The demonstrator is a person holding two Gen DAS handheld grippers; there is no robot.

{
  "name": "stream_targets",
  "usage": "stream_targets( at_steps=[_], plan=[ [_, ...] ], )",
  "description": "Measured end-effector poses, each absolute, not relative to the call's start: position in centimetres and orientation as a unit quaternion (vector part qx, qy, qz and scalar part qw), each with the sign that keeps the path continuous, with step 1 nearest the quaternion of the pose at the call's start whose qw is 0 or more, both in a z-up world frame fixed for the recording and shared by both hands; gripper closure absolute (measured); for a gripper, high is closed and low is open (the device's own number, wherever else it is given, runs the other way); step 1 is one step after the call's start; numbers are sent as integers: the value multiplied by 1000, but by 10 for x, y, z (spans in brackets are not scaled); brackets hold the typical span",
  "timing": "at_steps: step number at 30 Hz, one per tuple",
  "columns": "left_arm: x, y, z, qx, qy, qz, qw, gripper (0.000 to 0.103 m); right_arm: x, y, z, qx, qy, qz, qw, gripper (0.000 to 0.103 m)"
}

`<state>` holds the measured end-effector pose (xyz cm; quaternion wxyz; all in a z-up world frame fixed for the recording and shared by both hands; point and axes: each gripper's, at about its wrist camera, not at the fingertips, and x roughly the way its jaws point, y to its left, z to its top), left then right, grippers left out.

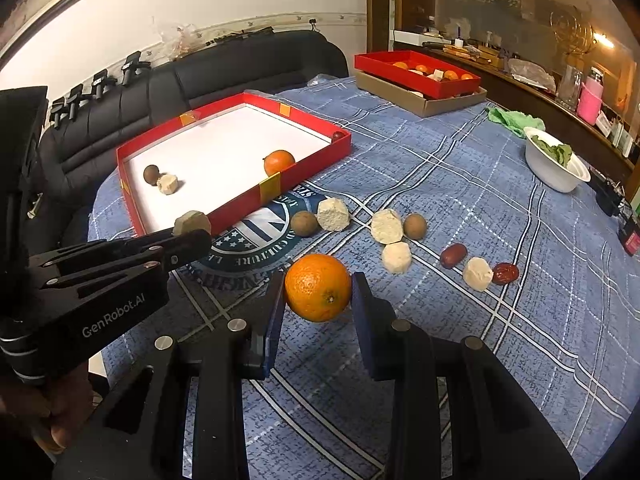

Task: Organize fruits
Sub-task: 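Carry the orange and beige cube into the red tray and open both grippers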

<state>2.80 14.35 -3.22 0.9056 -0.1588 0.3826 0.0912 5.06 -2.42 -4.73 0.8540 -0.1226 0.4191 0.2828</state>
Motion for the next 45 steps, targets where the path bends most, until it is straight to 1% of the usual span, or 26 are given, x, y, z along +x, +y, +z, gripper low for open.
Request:
stream_targets(
  at_steps=[16,23,33,37,45],
  plan=[
    [27,136,-39,-153,389,88,904,86,51,-29,-53,-104,419,286,855,71],
    [27,136,-32,-150,378,89,909,86,50,-30,-56,-97,422,284,856,71],
    [29,145,-24,-149,371,113,910,86,55,-11,-41,-92,403,307,857,71],
    [25,151,-25,-148,370,126,909,86,55,-6,-43,-86,405,317,853,71],
    [35,191,-25,-169,366,168,899,86,68,16,-47,-95,410,325,847,71]
  ],
)
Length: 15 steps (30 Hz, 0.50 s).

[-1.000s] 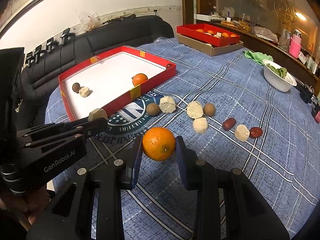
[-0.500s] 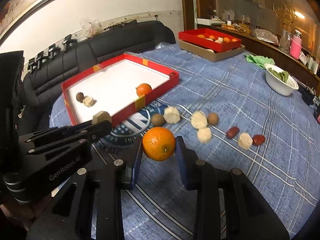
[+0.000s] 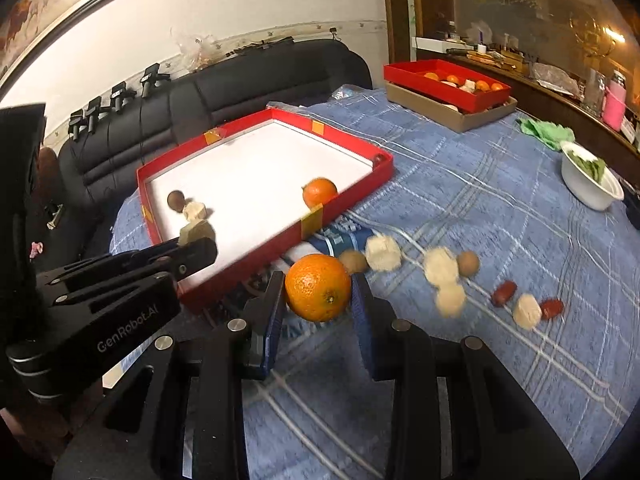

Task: Organize fruits
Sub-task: 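Carry the orange and beige cube into the red tray and open both grippers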

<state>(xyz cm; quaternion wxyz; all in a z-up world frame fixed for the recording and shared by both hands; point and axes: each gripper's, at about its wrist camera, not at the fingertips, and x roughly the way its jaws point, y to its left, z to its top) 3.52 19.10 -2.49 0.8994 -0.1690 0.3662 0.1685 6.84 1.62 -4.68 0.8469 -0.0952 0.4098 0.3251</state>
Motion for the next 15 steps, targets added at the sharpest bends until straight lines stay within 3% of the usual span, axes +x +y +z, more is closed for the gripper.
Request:
stream_targets(
  at_steps=[15],
  plan=[
    [102,296,-12,-173,373,265,872,86,131,123,-64,-101,432,367,818,71]
  ],
)
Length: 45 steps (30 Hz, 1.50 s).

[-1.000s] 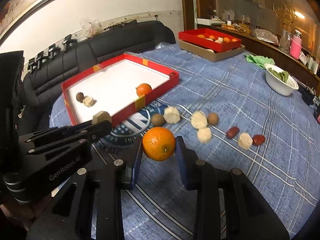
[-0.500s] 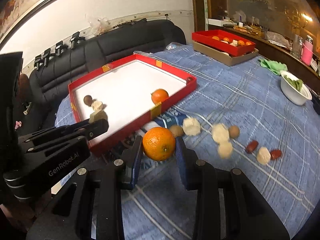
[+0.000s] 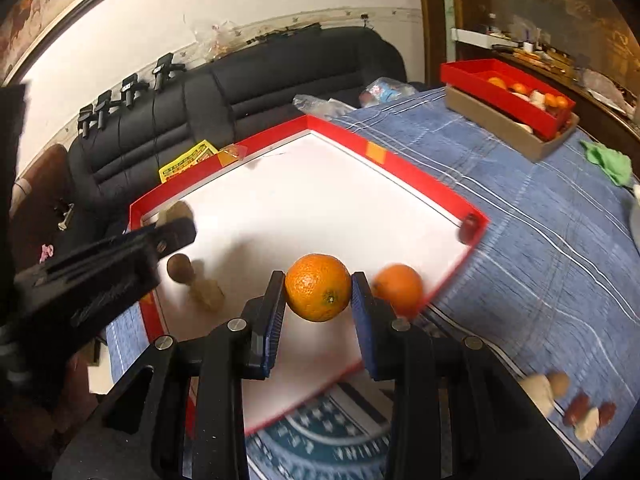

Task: Organize fruits
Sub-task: 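Carry the orange and beige cube into the red tray and open both grippers, then grasp a beige pastry with the right gripper while the left grasps a brown round fruit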

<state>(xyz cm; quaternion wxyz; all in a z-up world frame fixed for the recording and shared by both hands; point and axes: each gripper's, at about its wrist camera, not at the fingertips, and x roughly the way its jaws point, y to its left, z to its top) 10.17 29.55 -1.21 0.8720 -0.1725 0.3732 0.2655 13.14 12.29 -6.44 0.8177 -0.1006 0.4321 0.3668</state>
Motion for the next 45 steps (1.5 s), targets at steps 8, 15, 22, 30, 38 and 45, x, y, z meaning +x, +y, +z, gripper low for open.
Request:
stream_targets(
  at_steps=[8,15,22,30,38,45],
  plan=[
    [138,307,-30,-138,421,287,849,79,142,143,-74,-108,441,361,815,71],
    [126,313,-41,-144,441,300,833,42,145,146,-85,-116,461,346,809,30],
    [74,298,-6,-176,366,316,858,38,127,118,-46,-102,422,346,832,21],
    [39,195,11,-125,319,207,917,36,94,-12,-11,-35,383,291,876,21],
    [49,105,-26,-62,379,75,920,36,86,-138,-51,-11,439,188,879,22],
    [64,93,-40,-49,409,78,908,36,96,-137,-75,-33,473,204,857,34]
  ],
)
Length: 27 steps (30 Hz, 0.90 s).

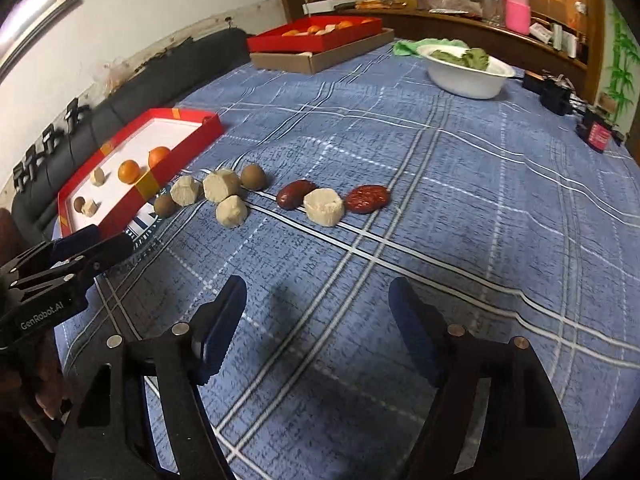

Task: Organize fruits
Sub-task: 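Grasp a beige pastry with the right gripper while the left grasps a brown round fruit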

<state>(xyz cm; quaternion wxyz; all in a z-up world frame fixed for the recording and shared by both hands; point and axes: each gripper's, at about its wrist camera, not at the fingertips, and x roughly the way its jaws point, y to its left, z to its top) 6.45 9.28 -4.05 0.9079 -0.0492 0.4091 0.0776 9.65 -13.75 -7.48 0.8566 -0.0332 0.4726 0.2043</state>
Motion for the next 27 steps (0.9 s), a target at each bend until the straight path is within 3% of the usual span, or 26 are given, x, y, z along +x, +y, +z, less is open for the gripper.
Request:
stream_targets(
  at_steps=[4,10,11,12,13,15,20,27],
  plan=[
    [78,94,-44,-54,415,79,905,36,113,-129,-80,-41,477,206,853,50],
    [101,90,-53,-52,425,71,901,37,141,-110,-87,-59,479,194,854,56],
    [105,90,-56,-54,431,68,898,44,145,-108,-89,-65,478,189,855,59],
    [110,90,-59,-58,443,64,892,57,147,-105,-89,-73,474,184,858,70],
    [116,92,-63,-64,454,68,886,59,147,-104,-89,-78,473,182,859,77],
    [121,94,-60,-72,448,65,889,78,146,-102,-89,-85,470,184,859,77],
    [130,100,-62,-89,450,57,887,99,146,-107,-89,-72,469,192,859,77],
    [130,100,-63,-101,449,50,887,96,145,-108,-88,-62,469,203,857,77]
  ],
)
